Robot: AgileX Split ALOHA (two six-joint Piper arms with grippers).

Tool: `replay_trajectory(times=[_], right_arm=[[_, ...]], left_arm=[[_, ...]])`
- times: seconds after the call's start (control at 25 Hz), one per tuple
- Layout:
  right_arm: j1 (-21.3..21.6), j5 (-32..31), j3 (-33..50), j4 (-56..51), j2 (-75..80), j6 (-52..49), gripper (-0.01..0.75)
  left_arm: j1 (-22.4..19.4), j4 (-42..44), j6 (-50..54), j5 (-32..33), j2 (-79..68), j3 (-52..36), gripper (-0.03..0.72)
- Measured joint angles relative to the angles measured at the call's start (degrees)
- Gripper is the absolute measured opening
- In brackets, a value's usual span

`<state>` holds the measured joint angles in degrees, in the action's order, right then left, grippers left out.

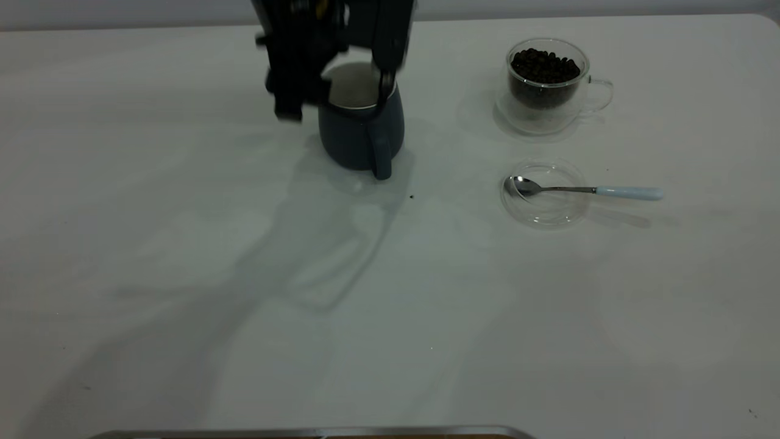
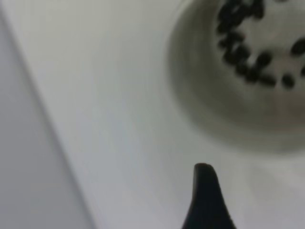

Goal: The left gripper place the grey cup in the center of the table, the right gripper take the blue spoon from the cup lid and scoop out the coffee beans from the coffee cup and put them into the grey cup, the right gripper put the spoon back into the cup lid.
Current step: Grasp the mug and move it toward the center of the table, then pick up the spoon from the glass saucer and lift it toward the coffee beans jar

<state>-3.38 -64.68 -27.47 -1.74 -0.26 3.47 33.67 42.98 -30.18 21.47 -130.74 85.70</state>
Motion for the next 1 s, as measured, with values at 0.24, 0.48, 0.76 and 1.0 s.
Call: replay_trajectory(times=[0.24,0.48,0.76,1.0], right_arm=[[0.0,0.0,0.0,0.0,0.0,0.0,0.588],[0.0,0.0,0.0,0.0,0.0,0.0,0.588],[0.0,0.0,0.0,0.0,0.0,0.0,0.588],[0.0,0.0,0.0,0.0,0.0,0.0,0.588]], left_arm=[[0.6,-0.1,9.4,12.8,11.3,0.0,0.588],[0.6,-0.6,22.1,33.0,22.5,0.0,0.588],[0.5,-1.2,34.1,45.3,35.1,-0.1,0.588],[0.5,-6.2,40.3,45.3,50.0,-0.1,0.588]])
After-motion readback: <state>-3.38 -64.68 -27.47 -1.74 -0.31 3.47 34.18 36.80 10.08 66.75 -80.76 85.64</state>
